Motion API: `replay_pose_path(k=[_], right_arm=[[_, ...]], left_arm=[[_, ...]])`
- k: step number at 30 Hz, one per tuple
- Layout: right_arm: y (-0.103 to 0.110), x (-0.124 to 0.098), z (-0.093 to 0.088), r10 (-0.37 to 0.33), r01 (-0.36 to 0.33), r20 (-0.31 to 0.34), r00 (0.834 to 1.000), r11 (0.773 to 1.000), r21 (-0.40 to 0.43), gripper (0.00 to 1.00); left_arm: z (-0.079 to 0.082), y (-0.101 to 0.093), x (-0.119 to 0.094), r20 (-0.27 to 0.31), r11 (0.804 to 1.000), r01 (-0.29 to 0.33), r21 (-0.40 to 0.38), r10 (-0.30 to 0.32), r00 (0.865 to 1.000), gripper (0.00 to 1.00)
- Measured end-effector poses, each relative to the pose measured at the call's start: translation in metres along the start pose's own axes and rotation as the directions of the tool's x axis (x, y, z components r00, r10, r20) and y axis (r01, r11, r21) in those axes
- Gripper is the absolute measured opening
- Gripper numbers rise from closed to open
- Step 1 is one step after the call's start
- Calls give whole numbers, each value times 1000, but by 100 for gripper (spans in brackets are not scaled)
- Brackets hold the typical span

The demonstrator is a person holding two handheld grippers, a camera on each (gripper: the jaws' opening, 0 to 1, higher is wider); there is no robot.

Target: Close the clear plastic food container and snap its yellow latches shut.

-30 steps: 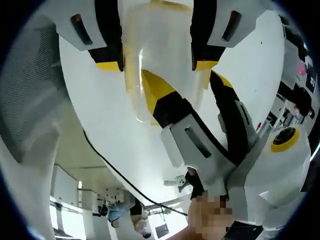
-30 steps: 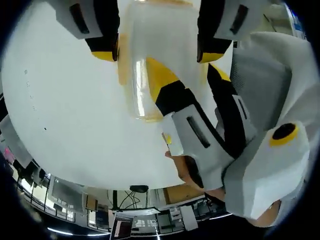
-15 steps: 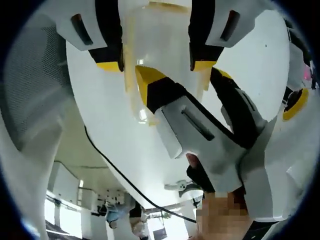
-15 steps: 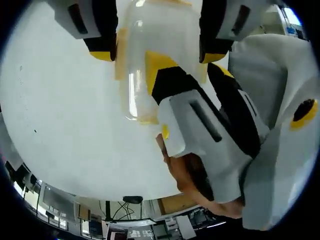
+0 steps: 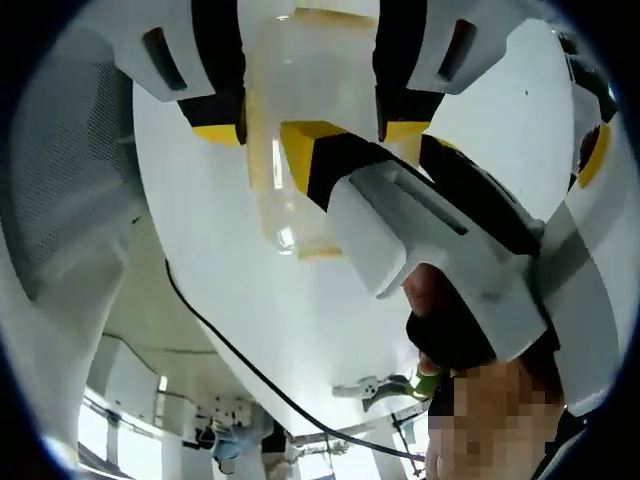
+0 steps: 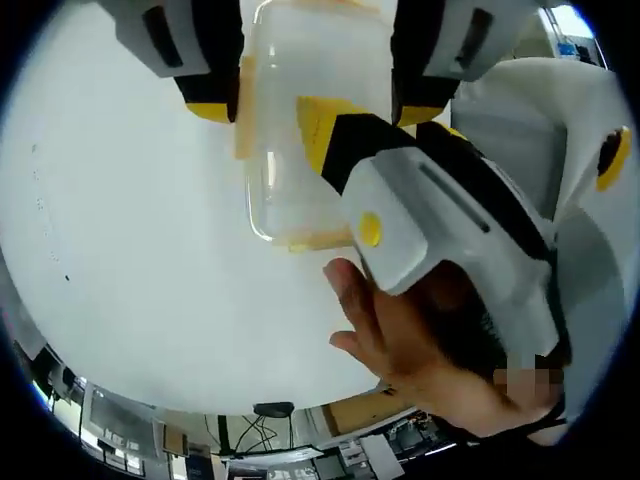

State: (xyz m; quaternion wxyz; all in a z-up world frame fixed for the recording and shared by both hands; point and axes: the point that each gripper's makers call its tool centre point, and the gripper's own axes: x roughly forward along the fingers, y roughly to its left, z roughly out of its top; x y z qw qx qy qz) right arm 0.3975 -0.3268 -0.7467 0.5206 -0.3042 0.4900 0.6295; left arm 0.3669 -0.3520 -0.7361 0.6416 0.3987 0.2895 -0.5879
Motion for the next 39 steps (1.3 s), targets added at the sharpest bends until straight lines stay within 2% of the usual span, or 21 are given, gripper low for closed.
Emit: replay_pose_path(k=[4, 5, 6, 7, 8, 9, 15, 23, 25, 27, 29, 30, 33, 35, 39], right_arm=[[1, 1, 0, 3, -4, 9, 1000, 1000, 19, 54], [8, 2, -6, 43, -42, -22, 999, 998, 36, 53], [4, 3, -2, 28, -27, -3, 1000, 999, 43, 53], [5, 3, -5, 38, -36, -23, 999, 997, 65, 54], [3, 4, -3, 33, -31, -32, 999, 999, 44, 54], [2, 3, -4, 32, -29, -39, 999, 998, 59, 54], [3, 1, -3, 18, -16, -41, 999, 998, 55, 55], [2, -4, -3, -23, 22, 28, 999, 998, 53, 57], [3, -5, -1, -39, 38, 41, 998, 999, 32, 56], [4, -6, 1, -56, 56, 62, 996, 998, -1, 55], [3, -8, 2, -75, 77, 82, 994, 997, -17, 54], [5, -7, 2, -80, 82, 86, 993, 997, -14, 54], [6, -10, 0, -101, 102, 96, 990, 995, -11, 58], [5, -16, 5, -129, 134, 133, 983, 990, -31, 58], [3, -31, 7, -182, 187, 184, 966, 982, -14, 62]], left_arm=[[-1, -1, 1, -1, 999, -30, 22, 30, 1000, 47], [5, -2, 4, 40, 1000, -20, 21, 19, 999, 46], [5, -1, 0, 30, 999, -32, 34, 31, 999, 46], [4, -2, 0, 20, 999, -23, 36, 22, 1000, 46], [4, -1, -1, 16, 999, -20, 33, 20, 1000, 46], [4, 0, 0, 18, 999, -18, 29, 17, 1000, 46], [2, -1, -1, 10, 999, -8, 40, 8, 1000, 47], [2, 0, -2, 32, 998, -12, 64, 10, 999, 49], [2, 0, -4, 44, 998, -10, 54, 8, 999, 49], [5, 0, -3, 65, 1000, -17, 2, 17, 998, 50], [6, 2, -3, 58, 1000, -30, 3, 30, 998, 60], [8, 2, -4, 73, 1000, -24, 7, 24, 997, 62], [12, 3, -7, 90, 1000, -18, -22, 20, 996, 55], [13, 6, -10, 97, 1000, -23, -18, 25, 995, 55], [8, 12, -18, 99, 999, -26, -33, 29, 995, 56]])
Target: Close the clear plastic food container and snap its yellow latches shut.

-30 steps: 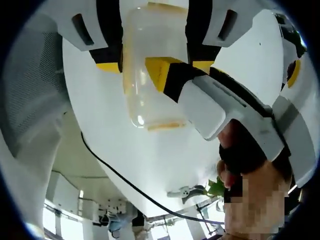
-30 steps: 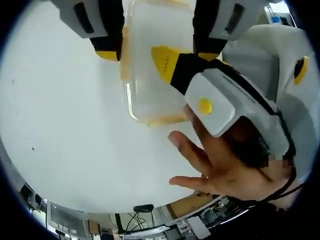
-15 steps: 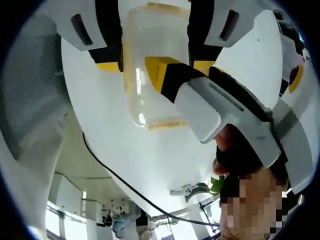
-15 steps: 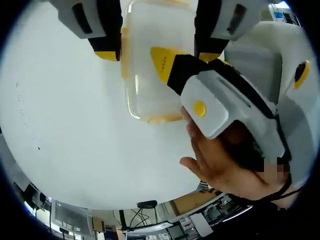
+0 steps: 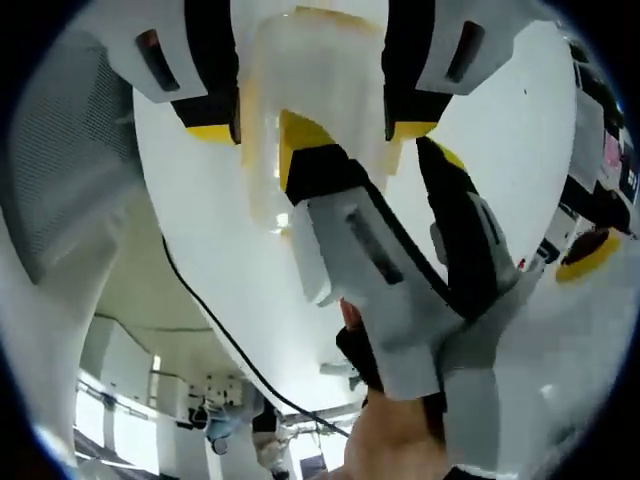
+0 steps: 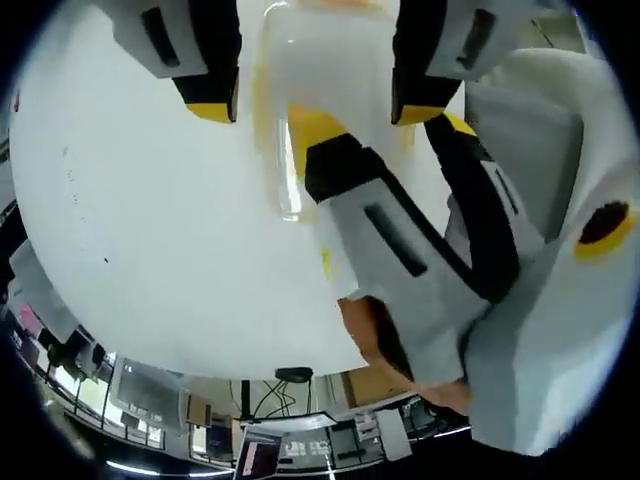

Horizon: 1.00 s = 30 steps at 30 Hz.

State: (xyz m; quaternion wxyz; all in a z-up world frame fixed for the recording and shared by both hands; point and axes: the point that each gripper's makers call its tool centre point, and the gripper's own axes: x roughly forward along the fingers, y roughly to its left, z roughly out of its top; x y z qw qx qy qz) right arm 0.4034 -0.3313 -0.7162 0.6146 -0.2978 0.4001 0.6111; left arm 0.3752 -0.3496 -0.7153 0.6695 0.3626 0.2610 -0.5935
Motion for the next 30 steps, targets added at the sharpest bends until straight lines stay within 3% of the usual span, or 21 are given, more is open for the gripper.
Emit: replay_pose_path(k=[4, 11, 18, 26, 30], right_arm=[[3, -10, -1, -27, 27, 21, 999, 999, -27, 61], [13, -19, -12, -84, 86, 55, 995, 996, -32, 69], [21, -18, -30, -104, 105, 25, 994, 993, -51, 73], [22, -19, -40, -122, 123, 47, 991, 992, -10, 74], [25, -17, -47, -116, 116, 41, 992, 993, 4, 73]], left_arm=[[-9, 4, -11, -8, 1000, -10, -8, 10, 1000, 57], [-22, 18, -28, -8, 999, -37, -39, 37, 999, 56], [-33, 18, -32, -15, 998, -38, -54, 37, 999, 56], [-49, 18, -36, -32, 999, -12, -49, 10, 999, 64], [-52, 11, -32, -25, 998, 38, -51, -39, 999, 67]])
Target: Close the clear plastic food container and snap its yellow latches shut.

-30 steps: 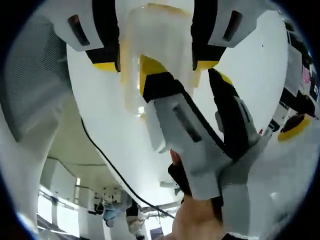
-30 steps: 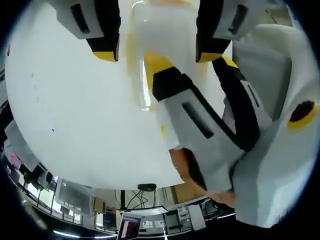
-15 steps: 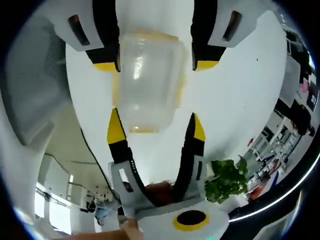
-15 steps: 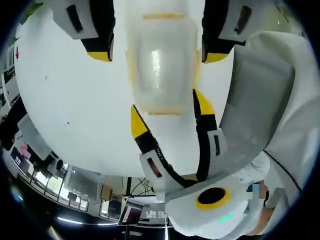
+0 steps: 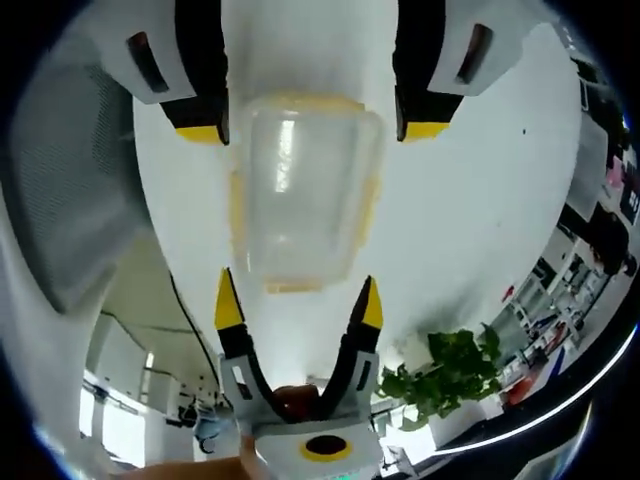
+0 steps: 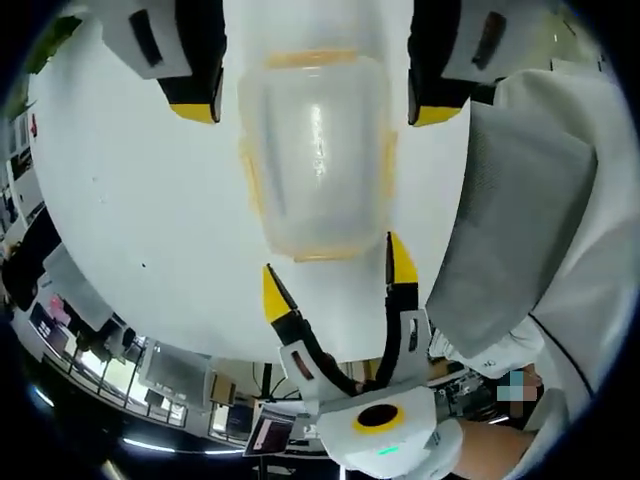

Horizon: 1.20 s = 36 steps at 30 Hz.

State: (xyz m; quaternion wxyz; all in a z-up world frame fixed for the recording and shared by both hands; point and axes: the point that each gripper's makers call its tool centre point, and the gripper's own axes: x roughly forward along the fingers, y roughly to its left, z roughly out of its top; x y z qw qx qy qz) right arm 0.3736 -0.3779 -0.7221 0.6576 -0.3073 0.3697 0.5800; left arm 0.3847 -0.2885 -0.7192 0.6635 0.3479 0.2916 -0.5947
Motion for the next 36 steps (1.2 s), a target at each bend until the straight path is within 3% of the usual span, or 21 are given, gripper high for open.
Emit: replay_pose_path(k=[5, 14, 20, 22, 23, 29, 36], right_arm=[[-1, 7, -9, -13, 13, -23, 1000, 1000, -4, 82], [-3, 21, -22, -24, 24, -55, 998, 1000, 7, 85], [-1, 26, -27, -15, 15, -69, 998, 1000, 7, 82], [-6, 26, -30, -41, 37, -93, 995, 998, -43, 77], [-3, 28, -29, -40, 39, -81, 996, 999, -15, 77], [-2, 28, -27, -37, 35, -84, 996, 999, -25, 76], [4, 41, -8, -36, 33, -91, 995, 999, -34, 76]], left_arm=[[-3, 2, 12, -9, 1000, 22, -2, -22, 1000, 70], [-16, 1, 25, -43, 999, 47, 9, -46, 998, 73], [-16, 1, 27, -38, 999, 46, 15, -46, 998, 75], [-16, 2, 28, -42, 999, 35, 30, -34, 999, 74], [-16, 3, 28, -38, 999, 33, 18, -33, 999, 74], [-18, 1, 27, -34, 999, 30, 16, -29, 999, 73], [-37, -3, 13, -47, 1000, 21, 7, -20, 999, 73]])
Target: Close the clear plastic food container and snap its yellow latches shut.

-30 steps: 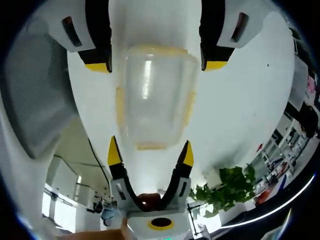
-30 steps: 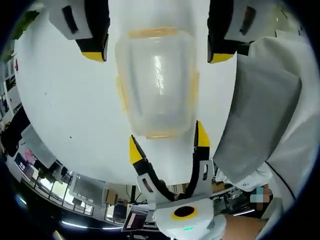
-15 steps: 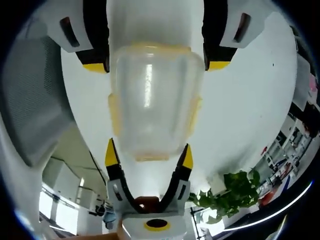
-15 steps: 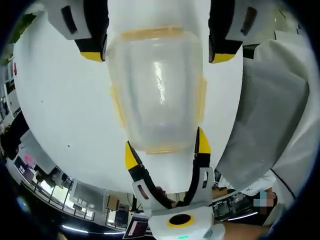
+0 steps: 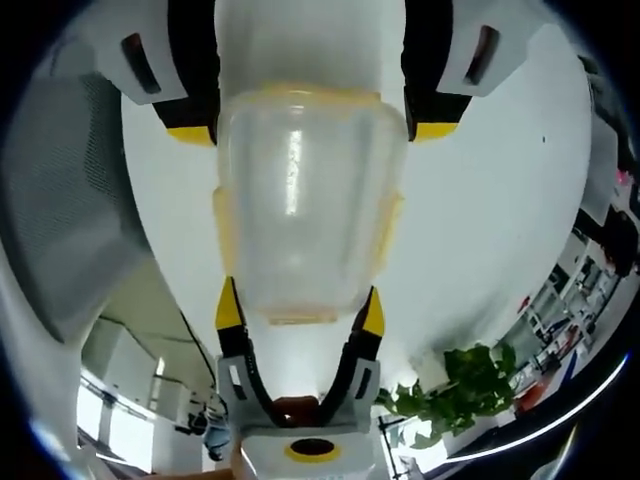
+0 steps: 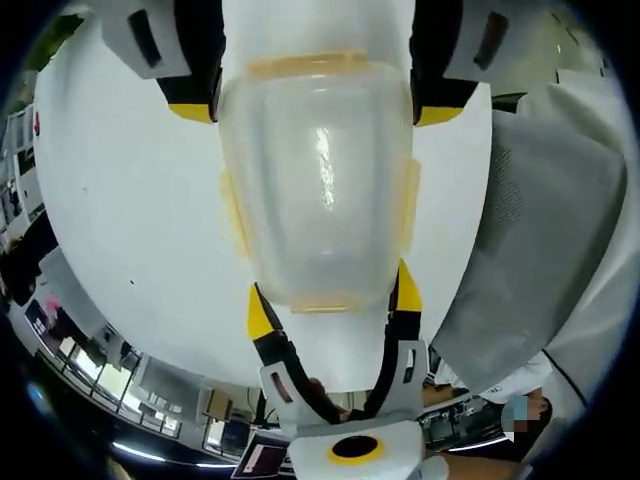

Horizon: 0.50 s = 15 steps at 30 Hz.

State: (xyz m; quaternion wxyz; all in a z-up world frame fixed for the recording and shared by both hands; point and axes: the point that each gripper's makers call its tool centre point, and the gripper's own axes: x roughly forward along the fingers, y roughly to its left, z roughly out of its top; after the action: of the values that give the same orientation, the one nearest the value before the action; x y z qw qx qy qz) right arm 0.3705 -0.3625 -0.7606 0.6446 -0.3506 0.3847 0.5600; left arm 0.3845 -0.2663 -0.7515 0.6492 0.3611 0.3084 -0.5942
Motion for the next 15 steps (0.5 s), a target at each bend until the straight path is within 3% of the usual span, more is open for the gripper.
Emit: replay_pose_path(k=[15], right_arm=[[14, 46, 91, 38, -37, 17, 999, 997, -65, 76]], left_arm=[[-84, -6, -55, -41, 998, -33, -60, 30, 999, 73]])
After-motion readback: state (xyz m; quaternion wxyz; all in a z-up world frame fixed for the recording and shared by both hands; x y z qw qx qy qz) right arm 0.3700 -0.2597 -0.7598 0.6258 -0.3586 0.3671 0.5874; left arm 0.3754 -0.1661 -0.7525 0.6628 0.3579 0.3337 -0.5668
